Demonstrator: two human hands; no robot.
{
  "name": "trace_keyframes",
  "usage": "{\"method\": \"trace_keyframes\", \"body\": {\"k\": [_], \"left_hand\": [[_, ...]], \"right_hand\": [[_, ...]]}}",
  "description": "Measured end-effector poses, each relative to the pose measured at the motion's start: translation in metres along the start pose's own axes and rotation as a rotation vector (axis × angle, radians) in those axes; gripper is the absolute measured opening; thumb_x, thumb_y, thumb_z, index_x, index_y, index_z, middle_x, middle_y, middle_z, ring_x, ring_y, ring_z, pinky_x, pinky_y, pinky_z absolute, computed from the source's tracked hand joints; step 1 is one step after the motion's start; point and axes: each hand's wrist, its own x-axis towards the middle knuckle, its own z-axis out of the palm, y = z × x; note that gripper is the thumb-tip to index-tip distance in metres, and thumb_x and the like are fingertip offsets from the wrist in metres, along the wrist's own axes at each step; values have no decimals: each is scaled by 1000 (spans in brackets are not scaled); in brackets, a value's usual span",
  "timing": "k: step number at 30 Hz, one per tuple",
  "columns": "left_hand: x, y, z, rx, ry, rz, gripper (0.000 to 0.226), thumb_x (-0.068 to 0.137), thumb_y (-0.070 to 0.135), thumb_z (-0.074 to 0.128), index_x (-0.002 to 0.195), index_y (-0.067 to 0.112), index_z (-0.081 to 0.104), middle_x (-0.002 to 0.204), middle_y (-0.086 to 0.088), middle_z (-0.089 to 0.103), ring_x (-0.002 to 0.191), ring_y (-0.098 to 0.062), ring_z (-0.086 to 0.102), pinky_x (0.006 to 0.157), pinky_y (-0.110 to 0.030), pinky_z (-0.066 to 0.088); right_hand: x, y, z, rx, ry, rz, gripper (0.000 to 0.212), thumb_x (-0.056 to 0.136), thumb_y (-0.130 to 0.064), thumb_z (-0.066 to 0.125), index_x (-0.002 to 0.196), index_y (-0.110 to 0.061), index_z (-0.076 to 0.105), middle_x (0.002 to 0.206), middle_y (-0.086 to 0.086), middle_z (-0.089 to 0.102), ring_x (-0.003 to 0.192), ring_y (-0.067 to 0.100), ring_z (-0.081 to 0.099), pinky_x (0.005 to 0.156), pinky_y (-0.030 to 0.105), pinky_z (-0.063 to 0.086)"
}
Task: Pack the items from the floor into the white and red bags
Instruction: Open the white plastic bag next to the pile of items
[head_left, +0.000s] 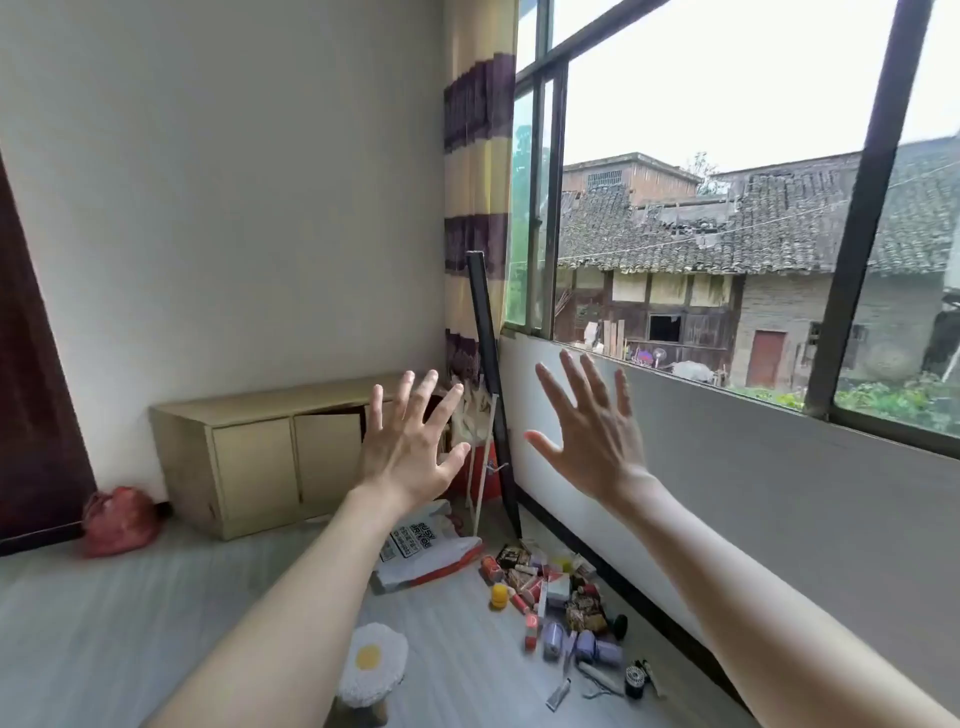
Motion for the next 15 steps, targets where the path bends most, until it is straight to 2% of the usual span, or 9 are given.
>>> {"method": "trace_keyframes", "body": {"k": [2,4,9,15], "left_hand": [[16,-14,24,-30,-25,-14,72,80,56,31,145,28,21,155,-9,16,143,-30,9,111,-52,-5],[30,-30,53,-14,-57,12,75,78,60,20,146,29,19,155,-8,14,143,-30,6,112,-53,-4],[68,-77,120,-13,-137,8,82,72,62,9,146,29,16,156,-8,12,143,-29,3,113,-52,-3],[115,-123,192,-51,-120,-7,70,79,55,28,140,22,37,148,-14,32,138,-35,25,109,-59,13]], "right_hand": [[12,-4,27,-8,-21,-19,82,69,-54,67,138,-18,40,142,17,42,129,37,42,103,63,18],[19,-6,59,-37,-52,-33,84,68,-54,70,137,-18,39,141,17,44,127,37,45,102,63,19],[43,-5,139,-34,-139,-10,86,68,-55,69,139,-20,34,142,16,44,128,36,45,102,62,20],[72,0,225,17,-236,56,75,74,-57,53,139,-20,39,143,14,43,130,35,41,104,59,15]]}}
